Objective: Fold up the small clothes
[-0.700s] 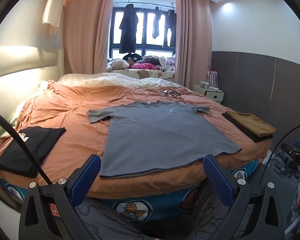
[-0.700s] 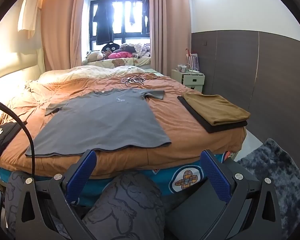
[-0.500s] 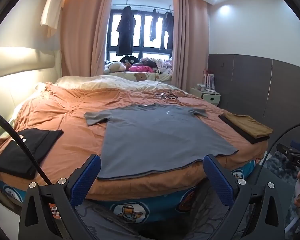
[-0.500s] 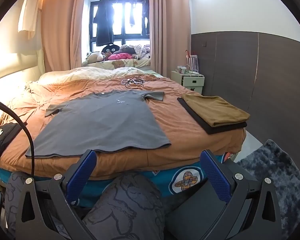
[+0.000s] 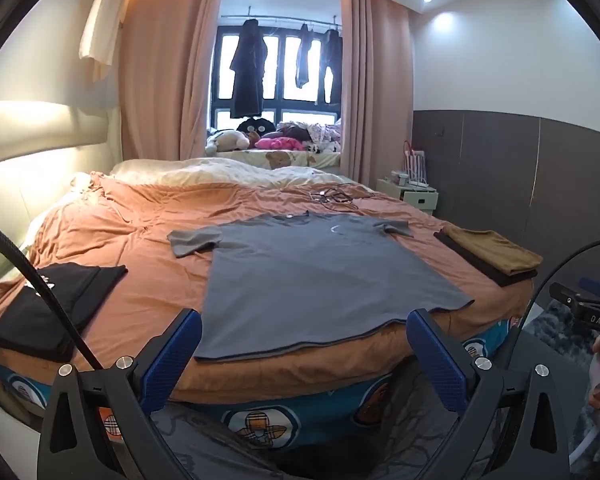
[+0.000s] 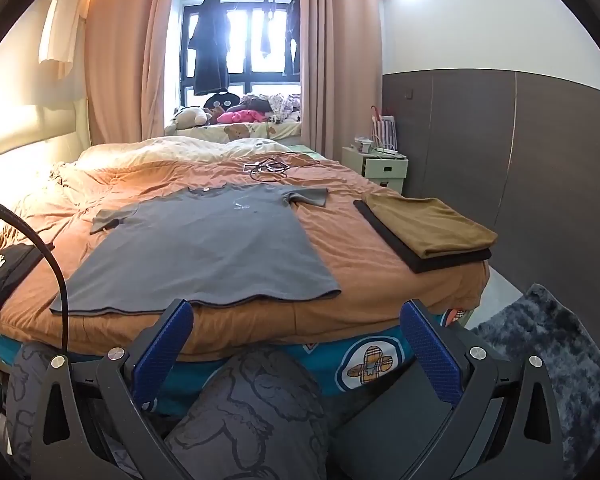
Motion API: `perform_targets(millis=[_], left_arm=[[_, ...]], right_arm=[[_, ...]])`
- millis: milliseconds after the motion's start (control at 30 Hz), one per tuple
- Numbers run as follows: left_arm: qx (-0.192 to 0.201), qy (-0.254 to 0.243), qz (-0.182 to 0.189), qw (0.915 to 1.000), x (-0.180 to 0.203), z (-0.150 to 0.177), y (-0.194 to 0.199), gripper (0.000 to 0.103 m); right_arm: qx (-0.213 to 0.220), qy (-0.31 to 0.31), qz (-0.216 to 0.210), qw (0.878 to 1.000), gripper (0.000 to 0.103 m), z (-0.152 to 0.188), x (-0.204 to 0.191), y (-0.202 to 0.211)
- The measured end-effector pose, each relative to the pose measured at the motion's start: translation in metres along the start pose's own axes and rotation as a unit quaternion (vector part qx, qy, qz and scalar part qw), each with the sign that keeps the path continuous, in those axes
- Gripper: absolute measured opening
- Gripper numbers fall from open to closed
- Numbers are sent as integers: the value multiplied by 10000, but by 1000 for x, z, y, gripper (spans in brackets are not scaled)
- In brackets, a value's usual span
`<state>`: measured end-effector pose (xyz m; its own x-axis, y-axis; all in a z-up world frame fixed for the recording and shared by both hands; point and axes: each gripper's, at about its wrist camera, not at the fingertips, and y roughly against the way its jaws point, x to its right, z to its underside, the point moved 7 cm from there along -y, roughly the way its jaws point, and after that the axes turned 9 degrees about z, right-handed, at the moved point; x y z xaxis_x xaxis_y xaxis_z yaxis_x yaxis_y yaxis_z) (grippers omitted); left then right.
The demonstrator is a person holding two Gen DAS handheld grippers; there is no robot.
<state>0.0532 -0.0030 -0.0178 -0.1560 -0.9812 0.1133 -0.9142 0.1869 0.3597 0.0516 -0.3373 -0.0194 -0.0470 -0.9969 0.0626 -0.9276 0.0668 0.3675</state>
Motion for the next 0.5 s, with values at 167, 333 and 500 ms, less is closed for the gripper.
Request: perform_targets(millis=[167, 333, 500], left_arm=[[1, -3, -10, 10000, 1, 1, -1, 103], [5, -8, -18, 10000, 2, 4, 0, 103], [-7, -8, -16, 10000, 2, 5, 1, 103]], right_arm=[[21, 6, 7, 10000, 103, 0, 0, 2], [36, 25, 14, 10000, 103, -1, 1, 0], [42, 20, 11, 10000, 103, -1, 1, -1]])
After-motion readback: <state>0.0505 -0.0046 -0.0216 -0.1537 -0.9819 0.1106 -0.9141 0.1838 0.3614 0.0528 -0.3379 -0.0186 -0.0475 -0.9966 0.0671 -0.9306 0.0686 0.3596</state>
